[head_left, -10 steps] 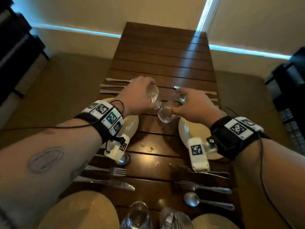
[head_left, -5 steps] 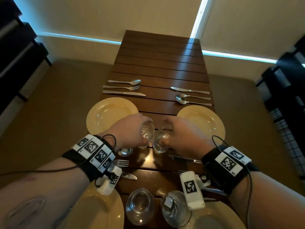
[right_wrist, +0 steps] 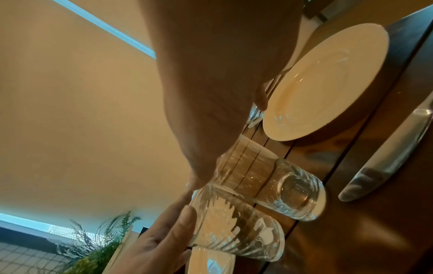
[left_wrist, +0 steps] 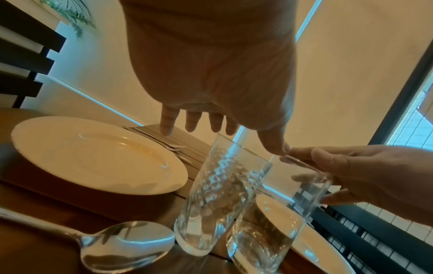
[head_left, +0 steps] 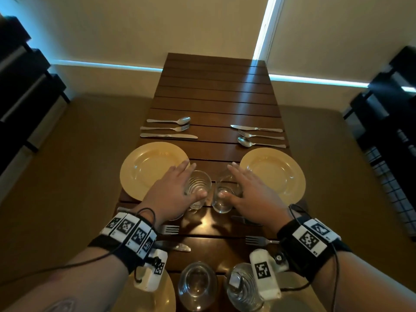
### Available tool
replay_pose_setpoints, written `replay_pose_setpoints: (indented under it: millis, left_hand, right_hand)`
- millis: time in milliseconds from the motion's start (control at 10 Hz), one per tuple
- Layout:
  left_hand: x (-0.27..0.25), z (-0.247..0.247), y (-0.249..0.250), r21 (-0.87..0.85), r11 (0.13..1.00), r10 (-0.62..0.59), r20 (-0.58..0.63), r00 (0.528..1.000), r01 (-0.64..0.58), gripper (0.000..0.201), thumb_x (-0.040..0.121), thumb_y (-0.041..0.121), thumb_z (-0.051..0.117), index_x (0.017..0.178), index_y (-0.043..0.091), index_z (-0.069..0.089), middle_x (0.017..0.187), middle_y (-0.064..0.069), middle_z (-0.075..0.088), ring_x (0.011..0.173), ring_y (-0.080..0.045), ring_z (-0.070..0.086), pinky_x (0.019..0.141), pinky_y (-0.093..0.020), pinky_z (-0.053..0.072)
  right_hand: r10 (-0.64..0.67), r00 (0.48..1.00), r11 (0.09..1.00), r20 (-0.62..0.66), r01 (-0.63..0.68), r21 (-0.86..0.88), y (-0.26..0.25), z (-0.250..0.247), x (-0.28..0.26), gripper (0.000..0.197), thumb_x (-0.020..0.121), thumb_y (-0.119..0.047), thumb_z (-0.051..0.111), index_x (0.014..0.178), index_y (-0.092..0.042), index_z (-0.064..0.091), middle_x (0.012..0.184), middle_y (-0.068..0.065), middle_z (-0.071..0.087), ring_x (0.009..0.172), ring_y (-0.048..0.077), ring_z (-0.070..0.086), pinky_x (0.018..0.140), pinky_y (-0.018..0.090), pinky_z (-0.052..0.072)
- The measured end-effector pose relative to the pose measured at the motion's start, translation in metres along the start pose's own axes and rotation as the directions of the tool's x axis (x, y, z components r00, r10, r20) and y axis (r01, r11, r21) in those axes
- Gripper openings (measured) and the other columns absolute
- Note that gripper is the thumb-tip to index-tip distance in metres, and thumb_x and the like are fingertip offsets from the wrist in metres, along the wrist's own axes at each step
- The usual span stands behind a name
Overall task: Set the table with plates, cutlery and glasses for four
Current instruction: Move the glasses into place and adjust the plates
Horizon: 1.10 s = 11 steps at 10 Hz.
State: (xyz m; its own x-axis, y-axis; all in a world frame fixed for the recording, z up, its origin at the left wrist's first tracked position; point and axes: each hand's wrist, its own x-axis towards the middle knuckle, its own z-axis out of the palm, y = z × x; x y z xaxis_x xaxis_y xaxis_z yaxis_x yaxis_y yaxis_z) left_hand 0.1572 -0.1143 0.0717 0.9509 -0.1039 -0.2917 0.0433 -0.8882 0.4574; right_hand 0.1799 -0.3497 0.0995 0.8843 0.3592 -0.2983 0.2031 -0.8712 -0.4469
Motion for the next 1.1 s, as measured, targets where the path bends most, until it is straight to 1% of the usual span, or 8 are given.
replay_pose_setpoints:
  millis: [100,200,400,500,600,800,1000,1100]
  left_hand:
    - [0.005,0.006,-0.002,0.070,0.997,0.013,0.024,1.000,-0.014,0.089,0.092,0.075,0.046,0.164,0.039,0.007,0.172,0.016,-0.003,0.160,-0.020,0.001,0.125,-0.050,0.023]
    - [0.011,0.007,-0.004,0.044,0.999,0.005,0.020,1.000,-0.006,0.089,0.090,0.075,0.048,0.163,0.042,0.009,0.172,0.016,-0.002,0.160,-0.021,0.000,0.124,-0.052,0.022]
    - [0.021,0.007,0.002,0.018,1.000,-0.015,0.021,1.000,0.015,0.089,0.089,0.075,0.053,0.162,0.045,0.011,0.172,0.016,0.000,0.160,-0.022,0.001,0.125,-0.053,0.021]
    - [0.022,0.006,0.003,0.011,1.000,-0.007,0.028,1.000,0.007,0.089,0.089,0.074,0.053,0.162,0.044,0.012,0.172,0.019,0.003,0.160,-0.020,0.002,0.124,-0.052,0.021]
    - [0.021,0.006,0.002,0.023,1.000,0.005,0.026,1.000,-0.006,0.088,0.090,0.073,0.053,0.162,0.043,0.012,0.171,0.021,0.007,0.160,-0.018,0.004,0.123,-0.051,0.024]
    - [0.022,0.006,0.000,0.024,0.999,0.022,0.036,0.999,-0.022,0.089,0.091,0.072,0.053,0.162,0.041,0.011,0.171,0.020,0.007,0.160,-0.018,0.005,0.125,-0.052,0.026]
    - [0.023,0.010,-0.002,0.016,1.000,0.026,0.039,0.999,-0.027,0.089,0.091,0.072,0.051,0.162,0.042,0.007,0.172,0.018,0.002,0.160,-0.019,0.004,0.125,-0.055,0.024]
    - [0.019,0.007,-0.007,-0.081,0.996,0.027,0.014,1.000,-0.026,0.094,0.090,0.075,0.047,0.162,0.042,-0.004,0.172,0.015,-0.007,0.159,-0.016,-0.001,0.126,-0.054,0.020]
  right_hand:
    - [-0.021,1.000,0.997,0.013,0.022,-0.075,0.006,0.002,0.006,0.081,0.087,-0.068,0.044,0.154,-0.043,0.007,0.163,-0.022,0.003,0.152,0.014,0.003,0.122,0.047,0.017]
    - [0.001,1.000,0.995,-0.003,-0.001,-0.102,0.014,0.000,0.015,0.084,0.085,-0.071,0.045,0.154,-0.043,0.006,0.164,-0.021,0.005,0.152,0.014,0.006,0.121,0.051,0.017]
    - [0.041,0.998,0.998,-0.057,-0.043,-0.036,0.018,-0.005,0.021,0.083,0.082,-0.067,0.054,0.151,-0.044,0.014,0.162,-0.016,0.020,0.150,0.012,0.019,0.119,0.051,0.024]
    - [0.052,0.996,0.998,-0.068,-0.053,-0.015,0.017,-0.005,0.018,0.083,0.082,-0.066,0.056,0.151,-0.043,0.016,0.162,-0.015,0.023,0.149,0.012,0.022,0.119,0.051,0.024]
    - [0.060,0.996,0.998,-0.062,-0.061,-0.014,0.014,-0.007,0.017,0.082,0.083,-0.064,0.057,0.151,-0.042,0.017,0.162,-0.014,0.023,0.149,0.013,0.023,0.120,0.052,0.022]
    - [0.086,0.996,0.996,-0.028,-0.087,-0.033,0.010,-0.011,0.014,0.082,0.084,-0.064,0.055,0.152,-0.043,0.014,0.163,-0.015,0.019,0.151,0.013,0.016,0.119,0.062,0.005]
    - [0.084,0.996,0.996,-0.017,-0.085,-0.009,0.009,-0.011,0.013,0.085,0.083,-0.066,0.056,0.152,-0.042,0.013,0.164,-0.016,0.014,0.152,0.014,0.011,0.118,0.065,0.003]
    - [0.091,0.996,0.994,-0.016,-0.089,0.068,0.012,-0.013,0.011,0.094,0.079,-0.070,0.058,0.153,-0.044,0.006,0.165,-0.018,0.002,0.152,0.015,0.006,0.119,0.063,0.005]
